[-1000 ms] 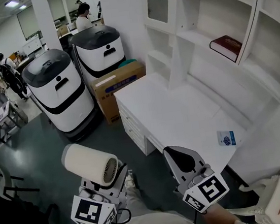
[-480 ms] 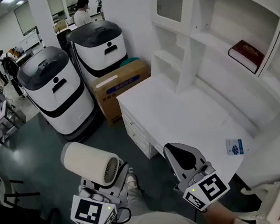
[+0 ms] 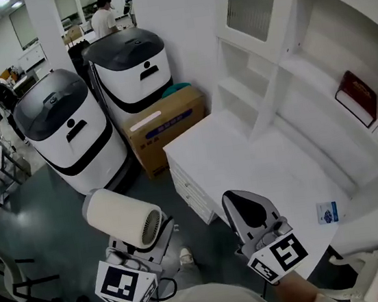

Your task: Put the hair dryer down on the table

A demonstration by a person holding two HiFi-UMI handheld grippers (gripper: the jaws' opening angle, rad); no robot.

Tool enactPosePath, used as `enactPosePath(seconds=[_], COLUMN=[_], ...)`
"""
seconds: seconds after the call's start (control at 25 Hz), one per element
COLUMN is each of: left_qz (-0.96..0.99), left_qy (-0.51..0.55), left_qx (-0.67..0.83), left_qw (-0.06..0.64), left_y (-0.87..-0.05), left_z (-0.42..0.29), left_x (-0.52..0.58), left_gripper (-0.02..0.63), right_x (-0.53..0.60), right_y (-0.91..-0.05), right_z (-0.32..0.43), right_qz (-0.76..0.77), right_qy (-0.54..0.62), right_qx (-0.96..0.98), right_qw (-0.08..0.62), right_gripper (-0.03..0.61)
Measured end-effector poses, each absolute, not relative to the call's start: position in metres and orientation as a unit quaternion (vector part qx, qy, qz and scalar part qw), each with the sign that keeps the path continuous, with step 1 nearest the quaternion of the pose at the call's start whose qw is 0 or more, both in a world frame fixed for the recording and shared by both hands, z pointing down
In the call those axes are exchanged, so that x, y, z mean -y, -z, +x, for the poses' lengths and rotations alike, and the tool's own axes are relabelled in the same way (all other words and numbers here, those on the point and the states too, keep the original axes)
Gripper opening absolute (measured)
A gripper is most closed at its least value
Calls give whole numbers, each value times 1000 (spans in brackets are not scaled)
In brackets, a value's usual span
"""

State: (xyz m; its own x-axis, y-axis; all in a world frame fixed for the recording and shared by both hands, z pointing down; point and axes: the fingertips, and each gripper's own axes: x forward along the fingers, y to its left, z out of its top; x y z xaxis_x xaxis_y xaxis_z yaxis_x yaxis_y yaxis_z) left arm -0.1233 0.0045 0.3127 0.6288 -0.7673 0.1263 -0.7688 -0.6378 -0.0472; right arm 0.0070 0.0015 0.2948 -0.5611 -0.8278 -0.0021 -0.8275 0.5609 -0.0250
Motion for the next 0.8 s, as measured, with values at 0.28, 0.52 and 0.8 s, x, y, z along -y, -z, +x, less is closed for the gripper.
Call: enactPosePath(seconds=[0.28, 0.52, 0.8], left_qz=[911, 918, 919], left_qy=[-70, -68, -68], left_qx=[408, 391, 387], left_qw=[6, 4, 9], left_y=[-307, -306, -311], left_z=[-154, -169, -175], left_x=[76, 122, 149], left_gripper=[219, 219, 219], right_x=[80, 124, 152], right_y=[-284, -281, -281], right_z=[-25, -43, -48], right_qz=[-484, -499, -506], right_qy=[4, 1, -3], right_qx=[-875, -867, -863], right_qw=[17, 16, 9], right_gripper=[20, 20, 20])
